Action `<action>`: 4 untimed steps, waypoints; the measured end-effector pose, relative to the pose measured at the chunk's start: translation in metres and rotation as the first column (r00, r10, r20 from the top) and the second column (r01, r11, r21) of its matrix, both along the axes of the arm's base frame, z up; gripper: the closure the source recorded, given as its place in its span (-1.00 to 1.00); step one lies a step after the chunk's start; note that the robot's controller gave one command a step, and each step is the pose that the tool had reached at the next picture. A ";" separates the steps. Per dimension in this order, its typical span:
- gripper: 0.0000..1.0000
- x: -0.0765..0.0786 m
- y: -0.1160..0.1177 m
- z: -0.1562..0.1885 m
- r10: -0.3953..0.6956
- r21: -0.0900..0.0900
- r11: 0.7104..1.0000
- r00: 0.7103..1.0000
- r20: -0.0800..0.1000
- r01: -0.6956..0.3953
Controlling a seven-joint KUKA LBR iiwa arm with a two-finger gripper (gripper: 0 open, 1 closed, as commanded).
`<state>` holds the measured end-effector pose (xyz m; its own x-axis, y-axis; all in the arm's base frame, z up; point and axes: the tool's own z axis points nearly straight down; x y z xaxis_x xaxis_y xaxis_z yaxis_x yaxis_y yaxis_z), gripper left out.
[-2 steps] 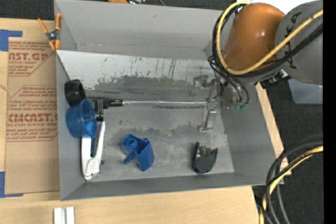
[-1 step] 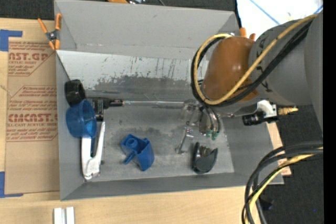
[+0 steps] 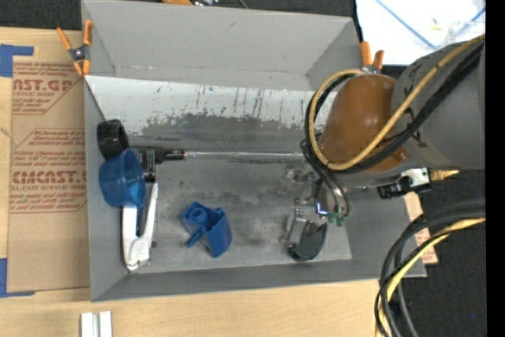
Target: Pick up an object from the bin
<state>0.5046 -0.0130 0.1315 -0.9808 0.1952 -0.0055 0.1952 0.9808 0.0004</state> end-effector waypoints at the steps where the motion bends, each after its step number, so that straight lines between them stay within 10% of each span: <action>1: 1.00 0.005 0.054 -0.061 0.079 0.003 0.997 0.997 0.002 -0.079; 4: 1.00 0.007 0.049 -0.061 0.258 0.002 0.966 0.966 0.004 -0.258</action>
Offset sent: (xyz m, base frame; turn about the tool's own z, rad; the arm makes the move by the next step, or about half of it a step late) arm 0.0000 0.0000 0.0000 0.0000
